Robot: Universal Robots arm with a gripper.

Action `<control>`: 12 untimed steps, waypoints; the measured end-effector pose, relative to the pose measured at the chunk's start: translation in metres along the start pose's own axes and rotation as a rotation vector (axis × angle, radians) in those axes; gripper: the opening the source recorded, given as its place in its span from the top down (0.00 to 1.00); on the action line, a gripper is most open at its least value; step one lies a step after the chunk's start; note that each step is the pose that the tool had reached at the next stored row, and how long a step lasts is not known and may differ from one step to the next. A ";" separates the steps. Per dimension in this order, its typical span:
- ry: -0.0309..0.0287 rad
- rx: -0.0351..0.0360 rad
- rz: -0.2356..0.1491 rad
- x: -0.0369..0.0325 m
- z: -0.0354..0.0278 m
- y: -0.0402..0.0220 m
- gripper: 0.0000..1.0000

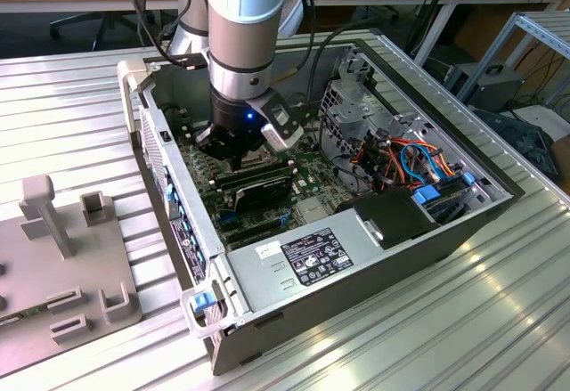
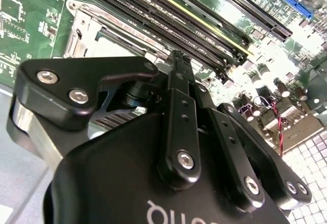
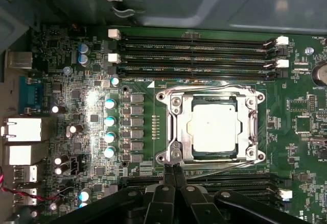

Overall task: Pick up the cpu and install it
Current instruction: 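Install the second cpu locking lever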

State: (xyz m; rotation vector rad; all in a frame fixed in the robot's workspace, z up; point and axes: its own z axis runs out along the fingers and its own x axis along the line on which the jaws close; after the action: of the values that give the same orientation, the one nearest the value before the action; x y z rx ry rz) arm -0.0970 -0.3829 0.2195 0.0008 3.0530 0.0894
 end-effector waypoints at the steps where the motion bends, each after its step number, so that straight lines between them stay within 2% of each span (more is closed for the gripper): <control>1: 0.0000 -0.0001 0.000 0.0001 0.0004 0.0000 0.89; 6: -0.0001 -0.0001 0.000 0.0006 0.0061 0.0009 0.89; 12: -0.0001 -0.0001 0.000 0.0009 0.0098 0.0014 0.89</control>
State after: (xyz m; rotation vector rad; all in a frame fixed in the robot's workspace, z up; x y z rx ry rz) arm -0.0970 -0.3810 0.2098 0.0008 3.0529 0.0895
